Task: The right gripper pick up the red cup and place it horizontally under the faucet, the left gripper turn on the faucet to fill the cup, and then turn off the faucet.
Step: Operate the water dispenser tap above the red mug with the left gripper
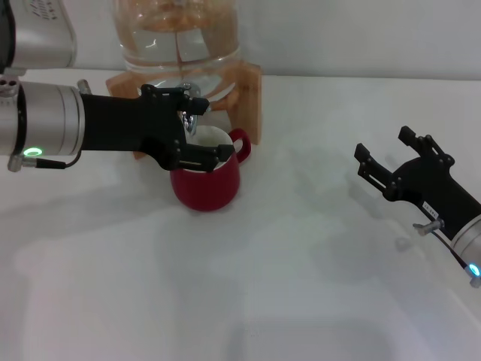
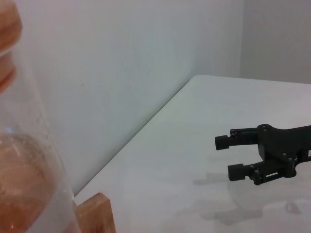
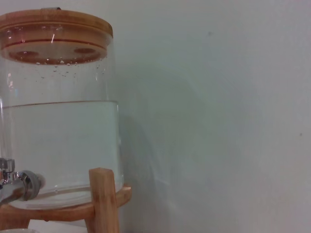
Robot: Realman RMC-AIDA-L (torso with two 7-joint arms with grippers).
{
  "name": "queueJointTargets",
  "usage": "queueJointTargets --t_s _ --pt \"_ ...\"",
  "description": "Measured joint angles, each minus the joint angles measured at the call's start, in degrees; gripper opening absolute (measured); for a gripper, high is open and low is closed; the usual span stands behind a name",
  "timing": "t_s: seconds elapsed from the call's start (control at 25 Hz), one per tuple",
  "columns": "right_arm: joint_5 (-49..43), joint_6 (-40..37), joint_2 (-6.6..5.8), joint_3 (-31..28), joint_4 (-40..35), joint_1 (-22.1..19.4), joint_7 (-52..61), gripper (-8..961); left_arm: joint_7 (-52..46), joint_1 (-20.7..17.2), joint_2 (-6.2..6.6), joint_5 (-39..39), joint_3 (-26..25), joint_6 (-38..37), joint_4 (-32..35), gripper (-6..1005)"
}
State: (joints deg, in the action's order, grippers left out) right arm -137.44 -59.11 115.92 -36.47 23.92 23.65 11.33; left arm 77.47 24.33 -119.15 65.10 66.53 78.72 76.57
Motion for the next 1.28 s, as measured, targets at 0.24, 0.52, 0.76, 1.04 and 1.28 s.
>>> queueJointTargets --t_s 0.24,0.52,0.76,1.04,1.28 --pt "-0.19 -0.05 0.00 0.00 0.18 -0.24 0.00 841 -0.01 0.07 0.07 0.00 0.00 0.10 -0.15 848" --pt "-0.20 -0.05 0.00 0.00 0.30 -0.35 0.00 841 0.26 0.66 0.17 0.00 0.00 0.12 -0.32 848" --pt "-0.20 -0.05 0.00 0.00 0.43 -0.36 0.00 841 0.35 1.11 0.15 -0.04 0.14 0.11 -0.54 848" --pt "-0.20 -0.05 0.00 0.05 0.51 -0.36 0.00 841 0.38 1.21 0.11 -0.07 0.66 -0.03 -0.54 847" --pt "-0.20 -0.07 0.00 0.10 0.61 -0.39 0.00 841 0.27 1.29 0.08 -0.07 0.91 -0.08 -0.49 847"
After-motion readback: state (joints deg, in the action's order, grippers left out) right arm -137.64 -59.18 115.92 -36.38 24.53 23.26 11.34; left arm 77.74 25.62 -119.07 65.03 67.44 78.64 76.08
